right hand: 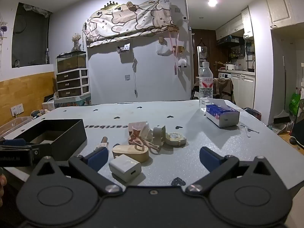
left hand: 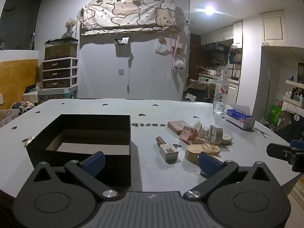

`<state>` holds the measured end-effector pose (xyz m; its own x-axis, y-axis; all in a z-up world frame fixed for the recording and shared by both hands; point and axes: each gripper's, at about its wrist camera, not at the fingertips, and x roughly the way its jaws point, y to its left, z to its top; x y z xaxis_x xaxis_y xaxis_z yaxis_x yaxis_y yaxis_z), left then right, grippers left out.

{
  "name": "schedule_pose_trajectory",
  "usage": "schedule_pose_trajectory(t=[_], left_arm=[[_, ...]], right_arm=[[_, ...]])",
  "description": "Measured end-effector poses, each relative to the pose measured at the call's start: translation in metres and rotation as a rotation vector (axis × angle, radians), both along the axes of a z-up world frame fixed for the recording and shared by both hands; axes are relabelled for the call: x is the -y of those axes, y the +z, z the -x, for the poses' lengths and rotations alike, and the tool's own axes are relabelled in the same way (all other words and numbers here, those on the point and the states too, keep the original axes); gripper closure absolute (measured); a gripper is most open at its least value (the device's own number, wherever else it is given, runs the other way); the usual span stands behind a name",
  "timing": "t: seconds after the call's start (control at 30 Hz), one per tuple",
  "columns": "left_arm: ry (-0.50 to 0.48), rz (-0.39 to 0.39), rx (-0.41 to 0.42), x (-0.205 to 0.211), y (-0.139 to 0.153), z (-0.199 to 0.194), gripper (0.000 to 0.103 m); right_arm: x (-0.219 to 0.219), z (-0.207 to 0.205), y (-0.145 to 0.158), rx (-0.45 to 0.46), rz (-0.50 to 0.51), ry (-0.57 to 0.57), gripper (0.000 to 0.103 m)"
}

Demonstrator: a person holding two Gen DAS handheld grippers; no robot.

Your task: Organize rigid objects

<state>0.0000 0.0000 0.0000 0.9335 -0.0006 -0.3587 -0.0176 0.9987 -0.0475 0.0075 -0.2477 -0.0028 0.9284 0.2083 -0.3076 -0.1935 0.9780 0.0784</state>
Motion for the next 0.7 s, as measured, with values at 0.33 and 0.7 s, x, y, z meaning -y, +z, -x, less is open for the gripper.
schedule_pose_trajectory(t=[0.33,0.7], left_arm=[[0.000,-0.002,-0.001,0.0000,-0.0001,0.0000,0.000],[0.000,-0.003,-0.002,0.0001,0.0000,0.0000,0.000]], right_arm=[[0.0001,0.0002,0.0003,-0.002,0.002,-0.001,0.000],[-0.0003,0.0005,0.0007,-0.002,0.002,0.000,0.000]])
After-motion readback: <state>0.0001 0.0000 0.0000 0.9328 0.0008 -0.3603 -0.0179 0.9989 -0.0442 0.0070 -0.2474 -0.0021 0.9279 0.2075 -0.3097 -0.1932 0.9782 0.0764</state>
